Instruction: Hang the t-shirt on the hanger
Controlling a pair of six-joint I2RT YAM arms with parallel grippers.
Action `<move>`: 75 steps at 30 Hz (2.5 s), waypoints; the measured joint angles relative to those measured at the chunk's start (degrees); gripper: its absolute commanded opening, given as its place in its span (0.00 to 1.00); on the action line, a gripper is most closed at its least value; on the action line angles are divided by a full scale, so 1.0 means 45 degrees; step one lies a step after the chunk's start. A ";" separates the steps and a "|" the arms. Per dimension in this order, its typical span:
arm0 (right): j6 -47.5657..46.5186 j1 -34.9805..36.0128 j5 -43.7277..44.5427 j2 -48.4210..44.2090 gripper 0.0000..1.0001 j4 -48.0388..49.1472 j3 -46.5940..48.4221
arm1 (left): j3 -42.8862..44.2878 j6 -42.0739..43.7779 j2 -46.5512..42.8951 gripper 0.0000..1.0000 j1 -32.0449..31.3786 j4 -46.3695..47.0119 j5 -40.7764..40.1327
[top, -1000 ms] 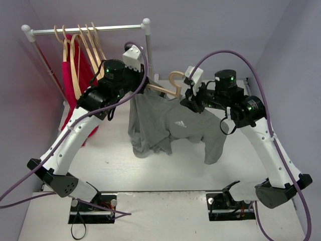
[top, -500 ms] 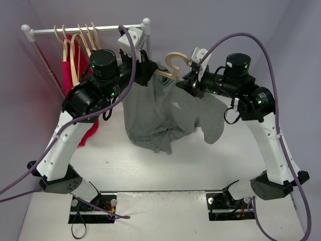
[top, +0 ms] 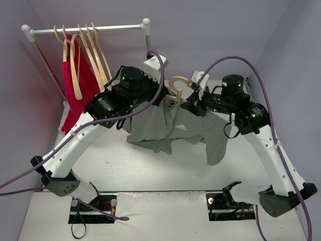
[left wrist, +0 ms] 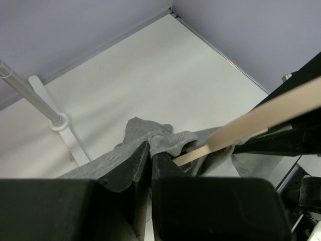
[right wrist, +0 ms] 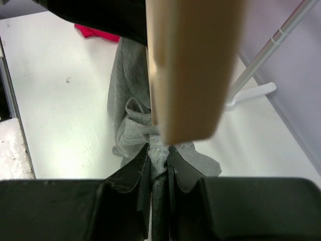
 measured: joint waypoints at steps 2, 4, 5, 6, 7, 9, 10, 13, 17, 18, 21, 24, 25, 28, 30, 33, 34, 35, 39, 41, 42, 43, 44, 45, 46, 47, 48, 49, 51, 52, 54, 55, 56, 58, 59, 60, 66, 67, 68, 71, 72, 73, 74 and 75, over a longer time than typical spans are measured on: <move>0.0091 -0.0253 -0.0182 -0.0252 0.00 0.0018 -0.0283 | -0.0436 0.0005 -0.0236 0.01 0.0001 0.0311 0.0170; 0.0154 -0.0476 -0.0365 -0.0381 0.00 0.0045 -0.0429 | -0.0777 0.0018 -0.0479 0.15 0.0005 0.0548 0.0305; 0.0167 -0.0589 -0.0465 -0.0417 0.00 0.0083 -0.0474 | -0.0906 0.0064 -0.0585 0.16 0.0001 0.0666 0.0396; 0.0182 -0.0684 -0.0559 -0.0438 0.00 0.0126 -0.0505 | -0.0987 0.0154 -0.0679 0.24 0.0000 0.0738 0.0505; 0.0204 -0.0768 -0.0634 -0.0445 0.00 0.0190 -0.0518 | -0.1043 0.0275 -0.0755 0.30 0.0000 0.0776 0.0600; 0.0232 -0.0906 -0.0751 -0.0460 0.00 0.0330 -0.0536 | -0.1100 0.0525 -0.0877 0.37 0.0000 0.0875 0.0765; 0.0249 -0.0950 -0.0802 -0.0470 0.00 0.0412 -0.0550 | -0.1105 0.0689 -0.0928 0.40 0.0000 0.0905 0.0848; 0.0311 -0.1039 -0.0964 -0.0490 0.00 0.0661 -0.0589 | -0.1105 0.1204 -0.1079 0.47 0.0000 0.0973 0.1137; 0.0391 -0.1081 -0.1180 -0.0490 0.00 0.0787 -0.0699 | -0.1108 0.2053 -0.1220 0.55 0.0047 0.1028 0.1640; 0.0409 -0.1103 -0.1235 -0.0490 0.00 0.0785 -0.0728 | -0.1123 0.2341 -0.1262 0.57 0.0089 0.1036 0.1792; 0.0439 -0.1168 -0.1330 -0.0490 0.00 0.0786 -0.0755 | -0.1192 0.3039 -0.1434 0.58 0.0612 0.1081 0.2802; 0.0451 -0.1196 -0.1453 -0.0490 0.00 0.0791 -0.0757 | -0.1197 0.3133 -0.1567 0.59 0.1715 0.1260 0.4011; 0.0451 -0.1199 -0.1487 -0.0490 0.00 0.0788 -0.0759 | -0.1237 0.3100 -0.1591 0.59 0.2021 0.1439 0.4304; 0.0451 -0.1199 -0.1602 -0.0490 0.00 0.0793 -0.0762 | -0.1782 0.3089 -0.1769 0.59 0.2494 0.2088 0.5132; 0.0451 -0.1203 -0.1718 -0.0488 0.00 0.0793 -0.0762 | -0.2071 0.3323 -0.1836 0.59 0.2531 0.2135 0.5827; 0.0451 -0.1216 -0.1969 -0.0462 0.00 0.0793 -0.0762 | -0.1956 0.4020 -0.1680 0.59 0.2847 0.1596 0.7290; 0.0451 -0.1224 -0.2044 -0.0450 0.00 0.0793 -0.0762 | -0.1763 0.4251 -0.1586 0.59 0.3022 0.1291 0.7830; 0.0446 -0.1243 -0.2130 -0.0436 0.00 0.0798 -0.0762 | -0.1493 0.4500 -0.1456 0.59 0.3358 0.0978 0.8417; 0.0446 -0.1272 -0.2408 -0.0339 0.00 0.0803 -0.0762 | -0.0586 0.5389 -0.1087 0.59 0.4909 0.0132 0.9924; 0.0446 -0.1272 -0.2541 -0.0278 0.00 0.0808 -0.0762 | -0.0346 0.5731 -0.1000 0.59 0.5415 -0.0230 1.0461; 0.0446 -0.1272 -0.2606 -0.0250 0.00 0.0811 -0.0762 | -0.0304 0.5861 -0.0977 0.59 0.5570 -0.0353 1.0734; 0.0446 -0.1272 -0.2666 -0.0223 0.00 0.0818 -0.0762 | -0.0291 0.6000 -0.0954 0.59 0.5662 -0.0478 1.1032; 0.0446 -0.1272 -0.2722 -0.0198 0.00 0.0831 -0.0764 | -0.0289 0.6127 -0.0920 0.59 0.5702 -0.0611 1.1336; 0.0446 -0.1272 -0.2777 -0.0182 0.00 0.0855 -0.0775 | -0.0289 0.6230 -0.0876 0.59 0.5707 -0.0738 1.1617; 0.0446 -0.1272 -0.2831 -0.0179 0.00 0.0893 -0.0811 | -0.0291 0.6323 -0.0820 0.59 0.5706 -0.0857 1.1858; 0.0446 -0.1272 -0.2889 -0.0179 0.00 0.0930 -0.0868 | -0.0297 0.6409 -0.0748 0.59 0.5703 -0.0992 1.2088; 0.0443 -0.1272 -0.2934 -0.0179 0.00 0.0965 -0.0925 | -0.0348 0.6498 -0.0685 0.59 0.5693 -0.1083 1.2281; 0.0441 -0.1272 -0.2972 -0.0179 0.00 0.0981 -0.0991 | -0.0471 0.6599 -0.0649 0.59 0.5685 -0.1146 1.2439; 0.0441 -0.1272 -0.3065 -0.0179 0.00 0.0980 -0.1148 | -0.0897 0.6809 -0.0640 0.59 0.5683 -0.1273 1.2632; 0.0439 -0.1272 -0.3107 -0.0175 0.00 0.0978 -0.1215 | -0.1102 0.6894 -0.0640 0.59 0.5683 -0.1347 1.2651; 0.0436 -0.1272 -0.3176 -0.0169 0.00 0.0978 -0.1327 | -0.1463 0.7089 -0.0614 0.59 0.5683 -0.1507 1.2628; 0.0436 -0.1272 -0.3222 -0.0169 0.00 0.0978 -0.1364 | -0.1627 0.7194 -0.0578 0.59 0.5683 -0.1643 1.2601; 0.0432 -0.1272 -0.3266 -0.0165 0.00 0.0978 -0.1393 | -0.1722 0.7316 -0.0544 0.59 0.5683 -0.1755 1.2536; 0.0432 -0.1272 -0.3366 -0.0155 0.00 0.0978 -0.1450 | -0.1770 0.7550 -0.0443 0.59 0.5683 -0.1929 1.2410; 0.0432 -0.1272 -0.3433 -0.0151 0.00 0.0981 -0.1487 | -0.1770 0.7714 -0.0393 0.59 0.5683 -0.2004 1.2311; 0.0432 -0.1272 -0.3500 -0.0139 0.00 0.0983 -0.1525 | -0.1770 0.7860 -0.0356 0.59 0.5683 -0.2073 1.2208; 0.0422 -0.1272 -0.3708 0.0061 0.00 0.1000 -0.1626 | -0.1771 0.8619 -0.0161 0.43 0.5683 -0.2567 1.1863; 0.0421 -0.1272 -0.3727 0.0074 0.00 0.1023 -0.1660 | -0.1776 0.8717 -0.0142 0.40 0.5683 -0.2613 1.1858; 0.0412 -0.1272 -0.3739 0.0078 0.00 0.1031 -0.1689 | -0.1785 0.8822 -0.0125 0.34 0.5683 -0.2642 1.1854; 0.0402 -0.1272 -0.3758 0.0082 0.00 0.1065 -0.1785 | -0.1827 0.9050 -0.0120 0.21 0.5683 -0.2664 1.1902; 0.0399 -0.1272 -0.3747 0.0083 0.00 0.1073 -0.1807 | -0.1844 0.9140 -0.0120 0.20 0.5683 -0.2687 1.1977; 0.0382 -0.1272 -0.3737 0.0087 0.00 0.1129 -0.1827 | -0.1887 0.9218 -0.0120 0.16 0.5683 -0.2742 1.2126; 0.0359 -0.1295 -0.3731 0.0088 0.00 0.1174 -0.1858 | -0.1939 0.9305 -0.0124 0.10 0.5675 -0.2816 1.2298; 0.0321 -0.1345 -0.3716 0.0088 0.00 0.1215 -0.1900 | -0.1990 0.9416 -0.0125 0.05 0.5661 -0.2891 1.2466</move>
